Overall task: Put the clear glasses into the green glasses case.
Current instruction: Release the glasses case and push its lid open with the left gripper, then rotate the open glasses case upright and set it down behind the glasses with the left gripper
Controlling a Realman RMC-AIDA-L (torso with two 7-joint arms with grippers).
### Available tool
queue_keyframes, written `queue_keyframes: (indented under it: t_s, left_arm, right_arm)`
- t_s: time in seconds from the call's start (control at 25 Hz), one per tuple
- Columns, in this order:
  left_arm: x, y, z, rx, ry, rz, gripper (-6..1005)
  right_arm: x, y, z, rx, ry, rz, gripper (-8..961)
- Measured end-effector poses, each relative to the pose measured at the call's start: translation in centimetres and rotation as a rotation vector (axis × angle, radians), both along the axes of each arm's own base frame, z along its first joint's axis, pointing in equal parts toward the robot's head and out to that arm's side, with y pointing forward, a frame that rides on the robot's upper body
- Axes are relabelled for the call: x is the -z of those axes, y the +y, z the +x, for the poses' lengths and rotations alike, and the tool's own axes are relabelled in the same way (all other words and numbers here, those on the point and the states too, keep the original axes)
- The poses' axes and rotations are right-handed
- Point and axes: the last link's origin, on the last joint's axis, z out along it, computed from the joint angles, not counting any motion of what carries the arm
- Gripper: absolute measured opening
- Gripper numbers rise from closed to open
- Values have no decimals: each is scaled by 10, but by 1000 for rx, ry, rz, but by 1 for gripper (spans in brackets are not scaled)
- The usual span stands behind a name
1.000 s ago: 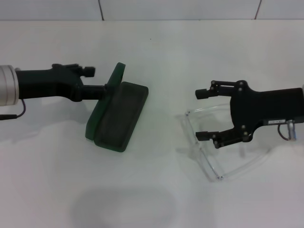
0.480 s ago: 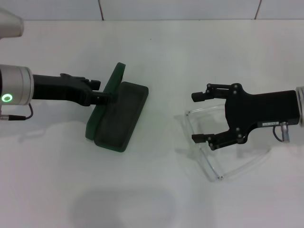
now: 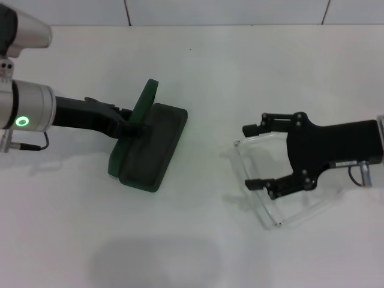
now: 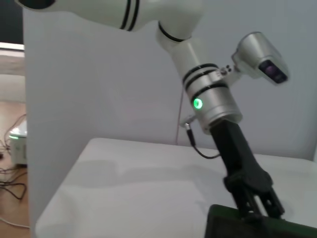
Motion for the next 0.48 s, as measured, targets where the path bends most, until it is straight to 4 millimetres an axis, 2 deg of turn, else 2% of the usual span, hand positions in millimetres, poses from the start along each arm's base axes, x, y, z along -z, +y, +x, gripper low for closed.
queue_keyframes:
  t_s: [0.28,0.48]
  left_arm:
    - [-1,3,2,20,24,3,630]
    - [1,9,2,42,81,13,430]
  right_arm:
    - [-1,-9,3,-24,-3,-44,885]
    - [-3,-23,2,-96,-2,-120,885]
